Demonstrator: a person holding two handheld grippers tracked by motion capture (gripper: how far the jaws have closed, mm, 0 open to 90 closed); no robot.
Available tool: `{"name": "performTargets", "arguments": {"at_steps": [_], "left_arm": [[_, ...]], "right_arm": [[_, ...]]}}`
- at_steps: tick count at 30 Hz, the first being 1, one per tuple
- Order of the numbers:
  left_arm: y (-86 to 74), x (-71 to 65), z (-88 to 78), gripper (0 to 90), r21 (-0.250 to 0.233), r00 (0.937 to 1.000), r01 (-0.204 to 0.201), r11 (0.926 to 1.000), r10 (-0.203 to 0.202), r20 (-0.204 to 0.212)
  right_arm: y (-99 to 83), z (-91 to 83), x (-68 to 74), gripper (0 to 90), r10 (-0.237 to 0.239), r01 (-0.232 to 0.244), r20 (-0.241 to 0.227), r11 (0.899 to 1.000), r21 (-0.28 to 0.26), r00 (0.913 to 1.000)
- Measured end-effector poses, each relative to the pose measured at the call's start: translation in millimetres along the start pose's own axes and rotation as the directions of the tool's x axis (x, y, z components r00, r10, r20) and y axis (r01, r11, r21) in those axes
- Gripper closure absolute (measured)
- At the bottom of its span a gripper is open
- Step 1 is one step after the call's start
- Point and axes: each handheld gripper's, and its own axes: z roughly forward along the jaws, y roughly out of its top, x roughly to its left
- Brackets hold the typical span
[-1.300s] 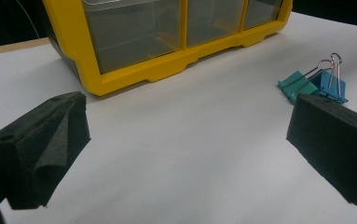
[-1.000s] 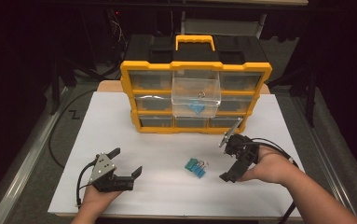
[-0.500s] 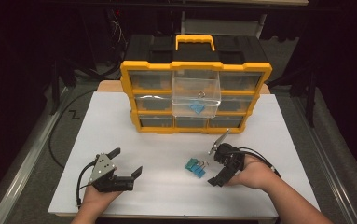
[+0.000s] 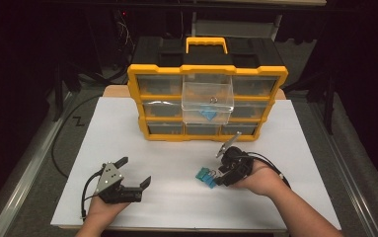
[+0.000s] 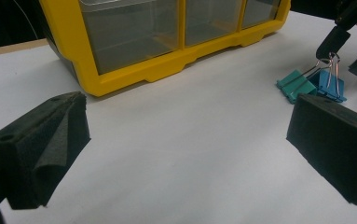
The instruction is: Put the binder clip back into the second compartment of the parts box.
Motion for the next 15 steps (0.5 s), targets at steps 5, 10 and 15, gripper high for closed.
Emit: {"name": "performTargets", "arguments": {"at_steps": [5,10,15], "left_arm": [[-0.1,-0.1,0.4,0.3,0.003,1.0,-0.001,1.0,0.001,0.001],[-0.2,-0.4,0.6,0.3,0.004,1.0,-0.001,1.0,0.001,0.001],[-0.2,-0.7,0.5,0.3,0.005,1.0,-0.004,1.0,0.004,0.001]], "right_arm": [[1.6,-0.1,-0.1,67.5,-0.001,0.001,-0.001,1.0,-0.017,1.0],[3.0,-1.1,1.7,79.4,-0.014,0.013,-0.015,1.0,-0.014,0.9998],[3.4,-7.2,2.6,88.3,-0.023,0.021,-0.095,1.0,-0.018,0.9952]]}}
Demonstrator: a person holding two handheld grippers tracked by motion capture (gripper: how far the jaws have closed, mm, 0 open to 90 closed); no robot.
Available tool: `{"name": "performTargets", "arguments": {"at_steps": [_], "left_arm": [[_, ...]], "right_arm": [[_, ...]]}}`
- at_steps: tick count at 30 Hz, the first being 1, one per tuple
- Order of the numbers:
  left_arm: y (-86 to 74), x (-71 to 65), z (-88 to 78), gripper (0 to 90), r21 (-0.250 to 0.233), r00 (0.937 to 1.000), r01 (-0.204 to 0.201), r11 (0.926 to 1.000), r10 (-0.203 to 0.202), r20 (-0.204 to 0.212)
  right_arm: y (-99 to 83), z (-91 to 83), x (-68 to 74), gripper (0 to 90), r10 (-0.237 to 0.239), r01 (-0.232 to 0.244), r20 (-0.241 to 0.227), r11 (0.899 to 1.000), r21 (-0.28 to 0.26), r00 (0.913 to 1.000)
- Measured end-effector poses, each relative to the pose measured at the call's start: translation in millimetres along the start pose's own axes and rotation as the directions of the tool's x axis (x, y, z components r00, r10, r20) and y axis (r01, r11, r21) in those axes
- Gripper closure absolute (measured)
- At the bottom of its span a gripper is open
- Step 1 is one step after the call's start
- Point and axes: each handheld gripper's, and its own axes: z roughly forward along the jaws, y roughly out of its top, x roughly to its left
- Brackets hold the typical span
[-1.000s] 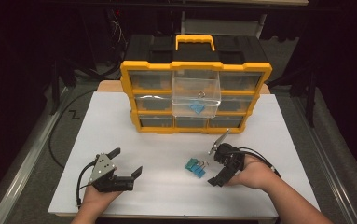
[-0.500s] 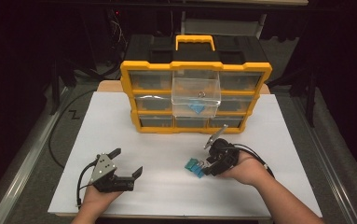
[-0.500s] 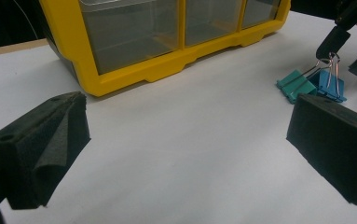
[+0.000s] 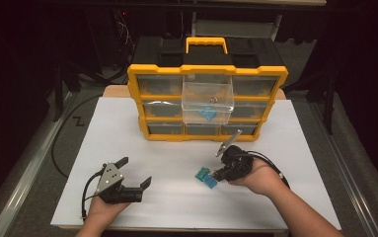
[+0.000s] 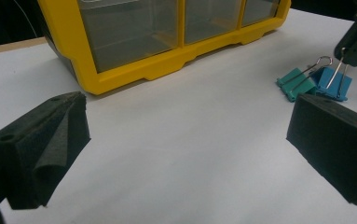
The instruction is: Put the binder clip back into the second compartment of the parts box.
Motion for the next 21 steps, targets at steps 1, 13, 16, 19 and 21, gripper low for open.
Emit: {"name": "performTargets", "arguments": {"at_steps": [1,13,16,19,21], "left_arm": [[0.0,-0.1,0.1,0.3,0.0,1.0,0.001,1.0,-0.001,0.0],[-0.2,0.4,0.3,0.3,0.0,1.0,0.008,1.0,-0.008,0.0],[-0.3,0.5,0.2,0.3,-0.002,1.0,0.009,1.0,-0.009,0.0],[-0.3,0.5,0.1,0.3,-0.003,1.0,0.008,1.0,-0.008,-0.001],[-0.4,0.6,0.2,0.3,-0.003,0.9999,0.01,0.9999,-0.01,-0.003]], "right_arm": [[0.3,-0.7,1.9,90.0,0.002,-0.002,-0.019,1.0,0.006,0.9998],[3.4,-12.3,22.4,90.0,-0.104,0.104,0.0,0.993,0.062,0.9945],[2.9,-18.1,21.5,90.0,-0.101,0.101,0.003,0.992,0.074,0.9948],[1.8,-24.5,20.1,90.0,-0.1,0.099,0.004,0.992,0.08,0.995],[0.2,-28.4,18.1,90.0,-0.102,0.101,0.007,0.992,0.077,0.9947]]}}
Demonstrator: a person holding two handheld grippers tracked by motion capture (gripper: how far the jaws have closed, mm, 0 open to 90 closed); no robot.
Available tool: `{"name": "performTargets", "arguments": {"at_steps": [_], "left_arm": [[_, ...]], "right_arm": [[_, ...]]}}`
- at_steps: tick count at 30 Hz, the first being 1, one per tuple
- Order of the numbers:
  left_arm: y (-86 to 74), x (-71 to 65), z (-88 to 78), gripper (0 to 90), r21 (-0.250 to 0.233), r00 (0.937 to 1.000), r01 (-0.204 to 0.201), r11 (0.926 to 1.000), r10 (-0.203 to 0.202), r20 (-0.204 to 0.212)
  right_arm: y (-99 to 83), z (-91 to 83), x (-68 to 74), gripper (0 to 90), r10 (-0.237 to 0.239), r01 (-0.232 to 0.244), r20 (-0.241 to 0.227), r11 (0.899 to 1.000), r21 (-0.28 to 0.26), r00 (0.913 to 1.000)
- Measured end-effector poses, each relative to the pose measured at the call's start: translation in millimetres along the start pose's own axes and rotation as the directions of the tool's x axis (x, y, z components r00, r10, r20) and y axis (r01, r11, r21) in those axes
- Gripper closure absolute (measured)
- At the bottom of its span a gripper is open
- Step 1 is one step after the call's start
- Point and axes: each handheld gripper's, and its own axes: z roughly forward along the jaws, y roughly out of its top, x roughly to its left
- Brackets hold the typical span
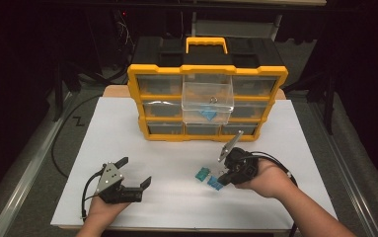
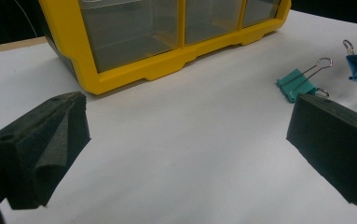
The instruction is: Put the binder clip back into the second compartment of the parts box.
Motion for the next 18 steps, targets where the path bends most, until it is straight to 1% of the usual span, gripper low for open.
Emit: {"name": "performTargets", "arguments": {"at_steps": [3,4,13,18], "left_arm": [[0.1,-0.1,-0.6,0.3,-0.003,1.0,0.0,1.0,0.0,-0.001],[0.1,-0.2,-0.7,0.3,-0.005,1.0,0.0,1.0,0.0,-0.002],[0.2,0.5,-0.9,0.3,-0.004,1.0,0.002,1.0,-0.002,-0.003],[0.1,0.1,-0.6,0.3,-0.006,1.0,0.002,1.0,-0.002,-0.004]], "right_arm": [[-4.0,-6.4,-1.8,90.0,0.001,-0.002,0.007,1.0,0.016,1.0],[-5.5,-8.8,-2.3,90.0,0.01,-0.01,0.005,1.0,0.019,0.9999],[-17.7,-33.4,-11.0,90.0,0.029,-0.03,0.029,0.999,0.027,0.9992],[-20.0,-49.9,-14.9,90.0,0.049,-0.05,0.027,0.998,0.025,0.9984]]}}
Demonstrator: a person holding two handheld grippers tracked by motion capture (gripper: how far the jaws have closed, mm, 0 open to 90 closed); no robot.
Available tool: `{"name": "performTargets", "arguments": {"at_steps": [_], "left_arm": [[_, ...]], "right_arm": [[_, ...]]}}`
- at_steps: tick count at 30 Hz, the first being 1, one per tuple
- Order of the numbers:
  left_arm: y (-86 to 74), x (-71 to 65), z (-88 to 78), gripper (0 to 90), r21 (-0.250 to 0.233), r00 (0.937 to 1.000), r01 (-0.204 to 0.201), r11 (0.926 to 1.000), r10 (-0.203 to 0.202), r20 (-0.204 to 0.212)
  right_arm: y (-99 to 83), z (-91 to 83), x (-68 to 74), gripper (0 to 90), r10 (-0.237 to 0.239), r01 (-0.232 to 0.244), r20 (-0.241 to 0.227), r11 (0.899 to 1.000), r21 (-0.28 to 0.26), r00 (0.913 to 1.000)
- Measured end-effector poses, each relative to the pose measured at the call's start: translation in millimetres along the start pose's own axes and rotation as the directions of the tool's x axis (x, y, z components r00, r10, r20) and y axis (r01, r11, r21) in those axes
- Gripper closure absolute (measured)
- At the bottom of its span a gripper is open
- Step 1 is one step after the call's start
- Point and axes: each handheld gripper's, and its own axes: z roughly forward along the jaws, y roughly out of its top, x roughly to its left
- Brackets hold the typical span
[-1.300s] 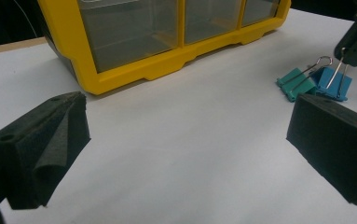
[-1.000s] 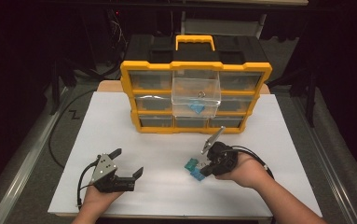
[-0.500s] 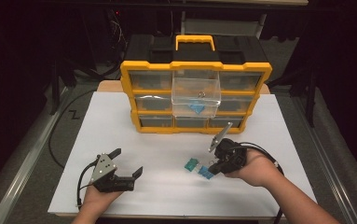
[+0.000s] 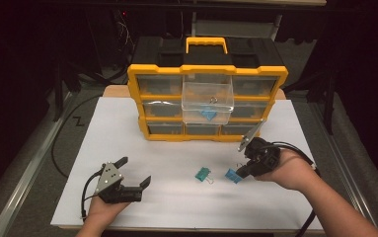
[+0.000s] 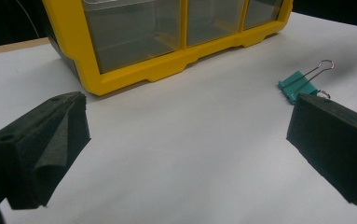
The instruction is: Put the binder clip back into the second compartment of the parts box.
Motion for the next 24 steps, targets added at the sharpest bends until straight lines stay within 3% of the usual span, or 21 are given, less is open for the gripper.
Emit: {"name": "performTargets", "arguments": {"at_steps": [11,24], "left_arm": [[0.1,0.2,0.5,0.3,-0.002,1.0,-0.002,1.0,0.002,0.001],[0.1,-0.4,0.5,0.3,0.0,1.0,-0.006,1.0,0.006,0.005]], "right_arm": [[10.4,-35.9,-0.1,90.0,-0.031,0.03,0.025,0.999,0.023,0.9992],[37.3,-68.7,9.1,90.0,-0.086,0.086,0.031,0.996,0.03,0.9958]]}}
